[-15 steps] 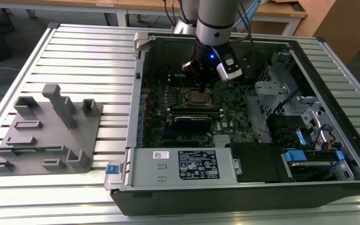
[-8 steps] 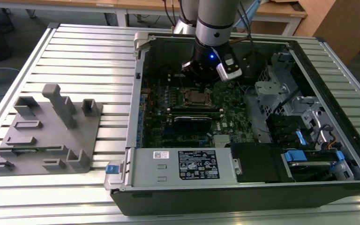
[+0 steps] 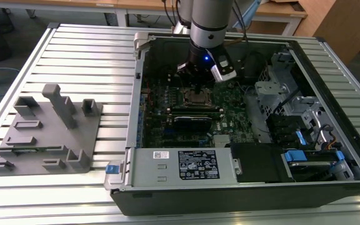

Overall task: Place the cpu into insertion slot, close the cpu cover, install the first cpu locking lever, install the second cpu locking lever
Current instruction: 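Close the cpu cover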

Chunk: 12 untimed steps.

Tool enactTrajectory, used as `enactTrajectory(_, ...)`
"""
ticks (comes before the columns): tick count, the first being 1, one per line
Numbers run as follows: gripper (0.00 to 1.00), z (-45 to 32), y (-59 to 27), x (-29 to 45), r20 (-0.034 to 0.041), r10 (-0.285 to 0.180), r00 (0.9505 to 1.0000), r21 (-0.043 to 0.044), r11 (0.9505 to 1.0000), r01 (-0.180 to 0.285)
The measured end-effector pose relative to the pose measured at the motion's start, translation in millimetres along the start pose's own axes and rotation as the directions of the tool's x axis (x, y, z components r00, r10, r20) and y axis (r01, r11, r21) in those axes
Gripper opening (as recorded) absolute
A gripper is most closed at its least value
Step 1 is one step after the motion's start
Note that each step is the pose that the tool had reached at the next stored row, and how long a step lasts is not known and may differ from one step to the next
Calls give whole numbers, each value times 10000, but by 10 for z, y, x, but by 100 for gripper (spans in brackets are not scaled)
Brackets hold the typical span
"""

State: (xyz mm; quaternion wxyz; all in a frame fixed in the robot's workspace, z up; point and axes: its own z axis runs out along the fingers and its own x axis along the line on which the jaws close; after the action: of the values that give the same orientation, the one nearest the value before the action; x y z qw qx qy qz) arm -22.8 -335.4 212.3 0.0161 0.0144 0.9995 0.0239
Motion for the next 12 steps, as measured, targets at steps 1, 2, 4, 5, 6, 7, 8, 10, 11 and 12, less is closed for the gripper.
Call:
enactTrajectory(1, 11, 6, -8, 1, -2, -22, 10000, 3, 10000, 22)
enactTrajectory(2, 11, 13, -18, 4, -3, -47, 10000, 0, 10000, 47)
enactTrajectory(4, 11, 17, -35, 16, -4, -89, 10000, -2, 10000, 89)
enactTrajectory(5, 11, 17, -41, 26, -6, -111, 9999, -3, 9999, 111)
enactTrajectory(6, 11, 17, -47, 40, -6, -130, 9999, -4, 9999, 130)
enactTrajectory(7, 11, 17, -50, 57, -7, -144, 9999, -4, 9999, 144)
enactTrajectory(8, 11, 18, -51, 73, -7, -156, 9999, -6, 9999, 156)
enactTrajectory(10, 11, 22, -52, 108, -7, -176, 9998, -5, 9998, 176)
enactTrajectory(11, 11, 24, -53, 126, -8, -184, 9998, -3, 9998, 184)
enactTrajectory(12, 11, 26, -54, 144, -9, -191, 9998, -2, 9998, 191)
